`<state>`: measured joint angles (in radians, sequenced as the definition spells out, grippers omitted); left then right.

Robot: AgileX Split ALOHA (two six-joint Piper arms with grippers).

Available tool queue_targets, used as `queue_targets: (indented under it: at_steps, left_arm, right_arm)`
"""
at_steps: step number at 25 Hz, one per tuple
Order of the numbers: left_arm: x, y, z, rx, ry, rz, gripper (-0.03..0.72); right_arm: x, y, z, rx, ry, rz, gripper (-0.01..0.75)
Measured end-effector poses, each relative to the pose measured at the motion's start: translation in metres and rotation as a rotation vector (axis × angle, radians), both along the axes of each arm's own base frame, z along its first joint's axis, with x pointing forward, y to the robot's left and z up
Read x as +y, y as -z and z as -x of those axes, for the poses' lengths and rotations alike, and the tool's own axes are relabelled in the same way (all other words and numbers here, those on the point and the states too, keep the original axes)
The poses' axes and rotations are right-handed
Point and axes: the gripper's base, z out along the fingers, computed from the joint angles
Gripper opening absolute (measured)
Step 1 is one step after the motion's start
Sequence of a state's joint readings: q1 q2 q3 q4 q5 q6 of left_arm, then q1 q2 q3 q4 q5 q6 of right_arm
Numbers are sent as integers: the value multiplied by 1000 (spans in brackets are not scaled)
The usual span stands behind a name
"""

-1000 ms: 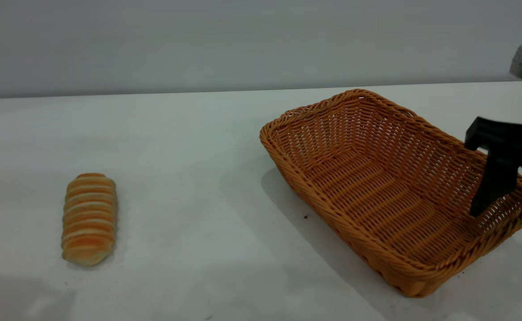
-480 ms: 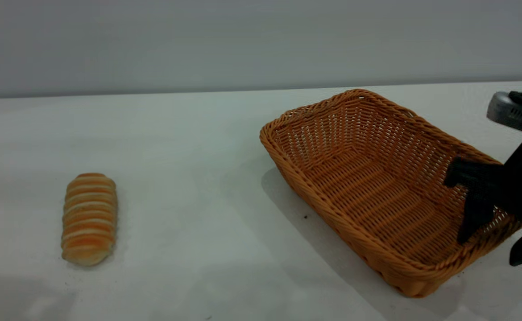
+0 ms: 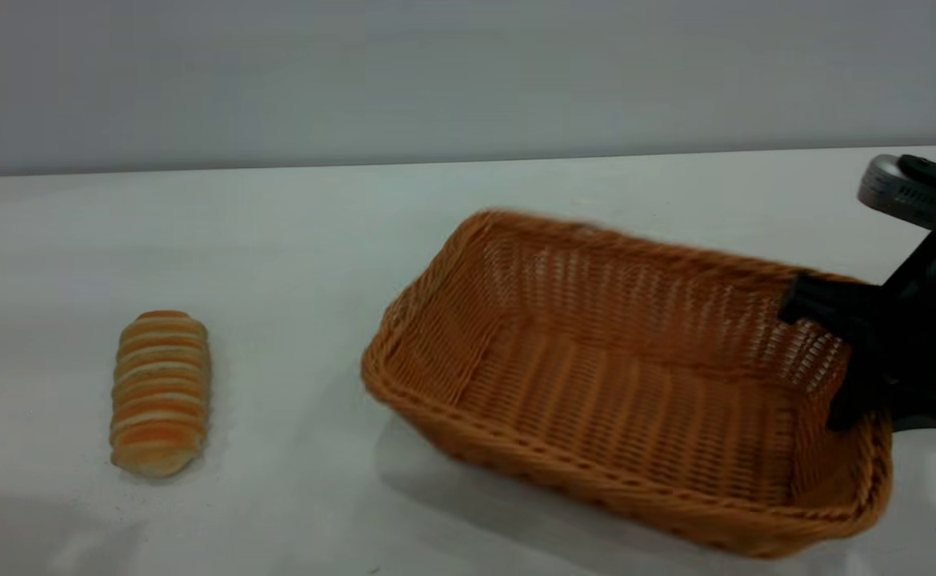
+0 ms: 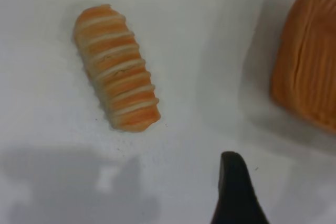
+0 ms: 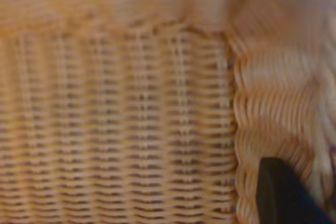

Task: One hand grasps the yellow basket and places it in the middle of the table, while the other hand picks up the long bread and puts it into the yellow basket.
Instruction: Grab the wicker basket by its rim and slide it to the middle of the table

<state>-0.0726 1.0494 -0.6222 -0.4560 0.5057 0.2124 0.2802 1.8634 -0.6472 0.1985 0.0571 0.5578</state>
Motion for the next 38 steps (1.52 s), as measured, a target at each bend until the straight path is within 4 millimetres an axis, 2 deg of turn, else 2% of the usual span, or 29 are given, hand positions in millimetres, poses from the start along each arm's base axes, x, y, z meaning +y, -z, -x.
queue_targets:
  at_steps: [4, 7, 11, 15, 20, 22, 25, 29, 32, 35, 38]
  left_arm:
    - [0, 0, 0, -2, 5, -4, 523]
    - [0, 0, 0, -2, 5, -4, 523]
    - [0, 0, 0, -2, 5, -4, 523]
    - [0, 0, 0, -2, 5, -4, 523]
    - [0, 0, 0, -2, 4, -2, 523]
    - [0, 0, 0, -4, 3, -2, 523]
    - [0, 0, -1, -5, -3, 9, 523]
    - [-2, 5, -5, 25, -15, 39, 523]
    - [-2, 15, -13, 66, -24, 38, 523]
    - [-1, 26, -26, 88, -47, 27, 523]
    - [-1, 36, -42, 112, -63, 19, 523]
  right_arm:
    - [7, -10, -16, 15, -79, 13, 49]
    - [16, -25, -35, -1, -153, 12, 49]
    - [37, -37, -50, -21, -266, -13, 49]
    - [56, -30, -57, 1, -304, -74, 49]
    - [64, -14, -61, 2, -301, -135, 54]
    - [68, -13, -62, -32, -352, -128, 75]
    - [74, -15, -63, -73, -432, -131, 176]
    - [77, -16, -61, -95, -560, -124, 444]
    - [78, -18, -58, -98, -629, -118, 614]
    - [77, -27, -56, -124, -752, -67, 689]
    - [73, -50, -54, -183, -863, 12, 693]
